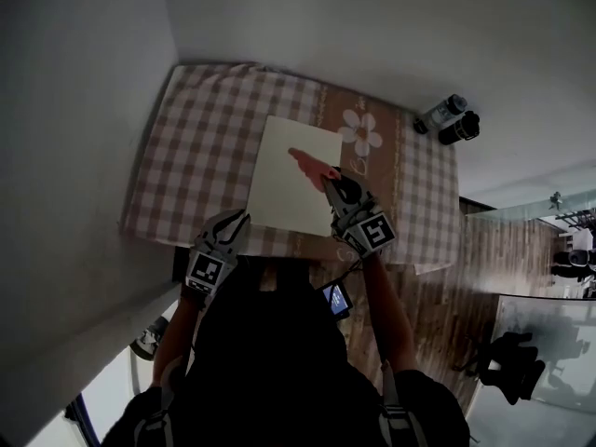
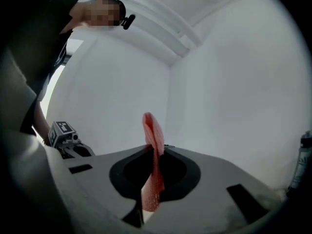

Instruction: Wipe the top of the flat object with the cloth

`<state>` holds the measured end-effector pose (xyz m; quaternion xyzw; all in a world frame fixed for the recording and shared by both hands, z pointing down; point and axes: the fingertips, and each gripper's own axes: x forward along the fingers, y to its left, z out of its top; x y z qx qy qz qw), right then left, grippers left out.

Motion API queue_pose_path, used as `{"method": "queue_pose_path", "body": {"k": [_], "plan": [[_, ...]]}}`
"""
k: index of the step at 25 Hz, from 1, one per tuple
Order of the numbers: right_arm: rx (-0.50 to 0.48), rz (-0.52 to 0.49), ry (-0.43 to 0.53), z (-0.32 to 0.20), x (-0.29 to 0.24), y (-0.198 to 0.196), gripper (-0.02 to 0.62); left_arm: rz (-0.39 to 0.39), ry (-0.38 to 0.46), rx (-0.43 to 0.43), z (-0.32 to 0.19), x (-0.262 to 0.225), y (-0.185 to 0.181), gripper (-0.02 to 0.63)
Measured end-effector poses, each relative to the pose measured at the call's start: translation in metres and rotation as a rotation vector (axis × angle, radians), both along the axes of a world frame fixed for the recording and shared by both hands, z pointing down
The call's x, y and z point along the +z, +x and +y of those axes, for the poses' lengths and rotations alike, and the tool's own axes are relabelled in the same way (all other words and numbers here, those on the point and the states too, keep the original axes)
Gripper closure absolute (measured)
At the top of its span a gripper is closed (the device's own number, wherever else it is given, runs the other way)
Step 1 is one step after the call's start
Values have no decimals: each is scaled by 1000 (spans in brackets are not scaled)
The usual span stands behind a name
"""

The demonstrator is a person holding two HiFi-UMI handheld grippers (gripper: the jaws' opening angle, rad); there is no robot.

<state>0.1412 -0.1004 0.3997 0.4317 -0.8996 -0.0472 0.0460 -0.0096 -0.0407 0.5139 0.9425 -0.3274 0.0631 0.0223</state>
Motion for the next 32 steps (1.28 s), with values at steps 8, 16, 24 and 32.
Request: {"method": "queue_pose_path", "body": {"k": [8,16,24,32], "plan": [[-116,127,-3,-92,21,-15,581,-64,-103,-21,-17,46,-9,483],[-136,370,-71,-181,58,-20,580,-155,-143,81,-18,66,8,370],[-118,591,-131,-225,106,-23,580,-246,-190,123,-12,100,16,368],[-142,653,-312,-237,161,-26,580,-333,-188,248,0,112,26,322]]}}
